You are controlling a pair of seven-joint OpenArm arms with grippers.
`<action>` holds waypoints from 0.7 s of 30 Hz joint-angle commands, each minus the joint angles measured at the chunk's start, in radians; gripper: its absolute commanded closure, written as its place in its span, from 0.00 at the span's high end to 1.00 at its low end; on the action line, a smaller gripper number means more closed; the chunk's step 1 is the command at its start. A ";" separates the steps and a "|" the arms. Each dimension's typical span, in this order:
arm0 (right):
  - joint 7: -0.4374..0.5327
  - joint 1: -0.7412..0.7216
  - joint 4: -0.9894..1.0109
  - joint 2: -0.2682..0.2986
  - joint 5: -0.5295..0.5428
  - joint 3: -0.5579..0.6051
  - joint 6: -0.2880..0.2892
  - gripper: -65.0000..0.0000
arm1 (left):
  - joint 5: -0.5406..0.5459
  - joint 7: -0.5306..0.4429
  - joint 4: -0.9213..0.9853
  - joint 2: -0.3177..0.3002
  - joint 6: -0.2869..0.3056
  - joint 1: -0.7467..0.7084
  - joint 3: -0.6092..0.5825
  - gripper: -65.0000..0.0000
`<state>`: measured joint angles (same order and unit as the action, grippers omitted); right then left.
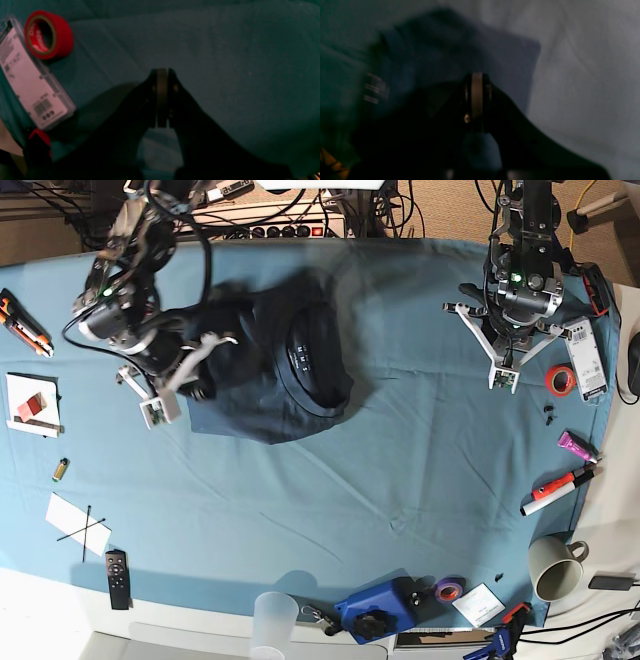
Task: Fold the T-shirt properly
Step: 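Lift the folded bundle with the right gripper and fold it over onto itself, then lower the bundle onto the mat and open the right gripper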
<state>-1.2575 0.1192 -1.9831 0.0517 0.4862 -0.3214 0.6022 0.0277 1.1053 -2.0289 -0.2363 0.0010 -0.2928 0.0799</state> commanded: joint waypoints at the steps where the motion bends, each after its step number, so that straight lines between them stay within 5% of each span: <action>1: -0.002 -0.009 0.043 0.028 0.015 -0.015 0.002 0.01 | -0.004 -0.014 -0.015 -0.005 0.000 0.005 0.003 0.00; 5: -0.139 -0.008 0.237 0.105 0.118 -0.020 0.007 0.01 | -0.004 -0.014 -0.015 -0.004 -0.001 0.005 0.003 0.00; 14: -0.139 -0.006 0.192 0.186 0.294 -0.021 0.007 0.01 | -0.037 -0.014 -0.015 -0.005 0.000 0.008 0.003 0.00; 21: 0.058 -0.061 0.104 0.228 0.296 -0.024 0.067 0.01 | -0.071 -0.026 -0.015 -0.005 -0.001 0.024 0.003 0.00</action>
<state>-1.2175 0.0689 -1.8664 0.2657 0.7723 -0.3401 0.6670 -0.0391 1.0977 -2.0289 -0.2359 0.0010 -0.2779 0.0795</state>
